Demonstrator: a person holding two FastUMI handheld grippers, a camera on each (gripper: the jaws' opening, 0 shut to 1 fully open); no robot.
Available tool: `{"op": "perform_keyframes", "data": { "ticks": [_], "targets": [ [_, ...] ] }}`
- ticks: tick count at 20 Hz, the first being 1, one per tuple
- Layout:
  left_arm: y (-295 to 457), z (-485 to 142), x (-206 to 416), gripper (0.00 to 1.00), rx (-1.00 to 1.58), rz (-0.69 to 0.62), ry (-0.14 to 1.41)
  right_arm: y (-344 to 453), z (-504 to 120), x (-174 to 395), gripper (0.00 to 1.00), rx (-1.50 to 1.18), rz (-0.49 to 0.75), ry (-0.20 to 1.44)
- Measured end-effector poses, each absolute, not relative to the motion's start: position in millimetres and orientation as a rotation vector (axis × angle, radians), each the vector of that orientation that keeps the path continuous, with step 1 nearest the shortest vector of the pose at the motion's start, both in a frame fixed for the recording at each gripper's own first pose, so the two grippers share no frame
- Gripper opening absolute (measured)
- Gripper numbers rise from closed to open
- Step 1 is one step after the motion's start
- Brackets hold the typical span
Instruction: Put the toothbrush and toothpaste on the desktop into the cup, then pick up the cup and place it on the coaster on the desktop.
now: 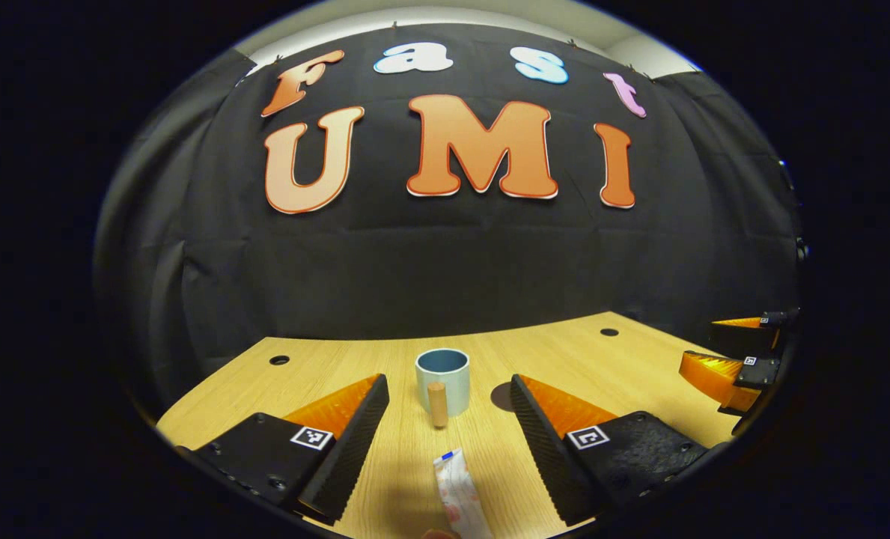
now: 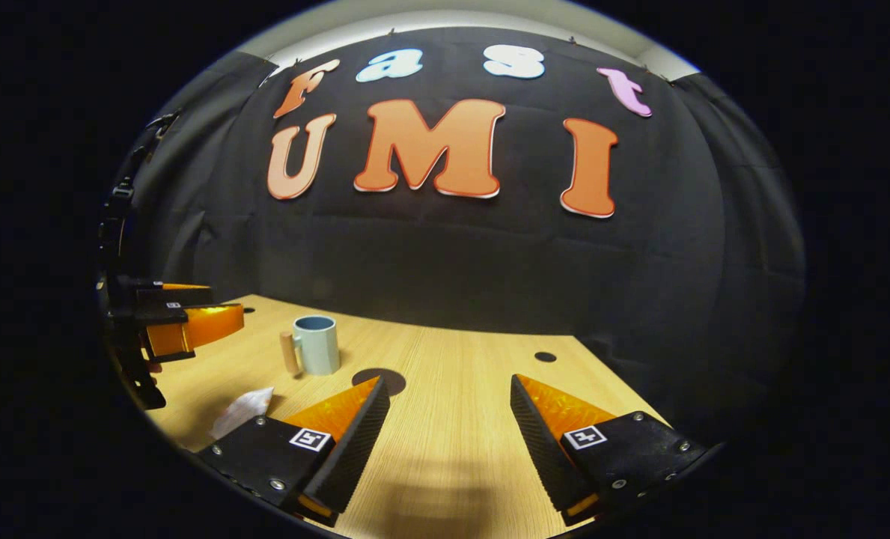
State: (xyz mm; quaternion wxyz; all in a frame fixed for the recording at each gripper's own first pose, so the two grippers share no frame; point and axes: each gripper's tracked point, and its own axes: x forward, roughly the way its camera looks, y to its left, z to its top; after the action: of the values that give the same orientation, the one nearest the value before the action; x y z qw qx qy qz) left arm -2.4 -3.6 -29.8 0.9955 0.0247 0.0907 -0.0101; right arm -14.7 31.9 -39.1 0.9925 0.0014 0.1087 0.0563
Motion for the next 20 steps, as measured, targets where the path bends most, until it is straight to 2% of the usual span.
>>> {"op": "perform_keyframes", "data": {
  "ticks": [4, 11, 12, 13, 16, 18, 20],
  "targets": [
    [-5, -49, -3, 0.97, 0.082, -0.039, 0.294, 49, -54, -18, 0.87, 0.006, 0.185, 0.323],
    [1, -108, 8, 0.98, -0.001, -0.108, 0.647, 85, -92, -8, 0.74, 0.044, 0.28, 0.611],
    [0, -113, 8, 0.98, -0.007, -0.116, 0.682, 87, -94, -8, 0.67, 0.045, 0.29, 0.645],
    [-1, -116, 7, 0.98, -0.016, -0.125, 0.725, 92, -99, -11, 0.71, 0.055, 0.307, 0.696],
    [-2, -126, 5, 1.0, -0.036, -0.137, 0.839, 111, -125, -11, 0.68, 0.086, 0.35, 0.805],
    [-3, -128, 5, 0.98, -0.042, -0.143, 0.9, 113, -129, -13, 0.63, 0.081, 0.358, 0.857],
    [-2, -127, 1, 0.96, -0.046, -0.141, 0.965, 115, -139, -13, 0.62, 0.066, 0.353, 0.908]
  ]
}}
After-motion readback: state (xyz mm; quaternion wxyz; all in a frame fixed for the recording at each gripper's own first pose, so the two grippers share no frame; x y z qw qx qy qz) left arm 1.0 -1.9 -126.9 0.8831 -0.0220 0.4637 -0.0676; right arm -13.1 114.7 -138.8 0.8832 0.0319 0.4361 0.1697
